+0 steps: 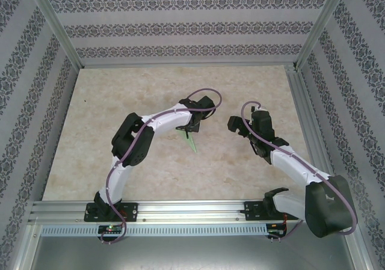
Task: Fold a paper plane with a square sheet of paper (pick it up from the middle)
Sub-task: Turn over a paper plane at the center of the table.
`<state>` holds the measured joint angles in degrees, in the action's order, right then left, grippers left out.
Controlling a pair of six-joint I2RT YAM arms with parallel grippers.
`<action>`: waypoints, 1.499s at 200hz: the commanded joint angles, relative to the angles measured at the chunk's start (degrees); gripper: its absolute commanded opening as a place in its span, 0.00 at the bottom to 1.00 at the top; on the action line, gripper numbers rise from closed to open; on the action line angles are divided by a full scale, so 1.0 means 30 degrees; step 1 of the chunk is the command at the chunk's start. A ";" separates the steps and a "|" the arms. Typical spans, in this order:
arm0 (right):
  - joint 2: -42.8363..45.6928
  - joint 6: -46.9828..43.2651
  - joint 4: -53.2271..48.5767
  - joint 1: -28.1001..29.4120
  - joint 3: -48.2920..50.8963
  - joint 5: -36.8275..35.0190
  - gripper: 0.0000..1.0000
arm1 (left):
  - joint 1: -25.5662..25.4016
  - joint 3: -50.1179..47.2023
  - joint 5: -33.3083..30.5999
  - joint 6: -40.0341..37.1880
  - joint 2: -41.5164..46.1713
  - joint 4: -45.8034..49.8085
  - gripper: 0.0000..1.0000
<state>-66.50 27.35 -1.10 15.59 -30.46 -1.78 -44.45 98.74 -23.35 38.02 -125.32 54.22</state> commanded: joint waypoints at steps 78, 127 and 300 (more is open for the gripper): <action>-0.0217 0.0672 0.1198 -0.0243 0.0365 -0.0108 0.98 | -0.0214 -0.1610 0.0355 -0.0070 0.5235 -0.1437 0.00; -0.0179 0.1007 0.1941 -0.0364 0.0805 -0.0228 0.98 | 0.0112 -0.3300 0.3268 -0.1898 0.7774 -0.6196 0.00; -0.2697 0.5831 -0.0998 0.3645 -0.3692 0.2928 0.61 | 0.2393 -1.3938 1.0962 0.4934 0.6037 -2.5543 0.00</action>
<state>-72.42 40.99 -2.37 22.59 -37.60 7.01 -38.26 59.55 8.58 48.69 -106.21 -13.17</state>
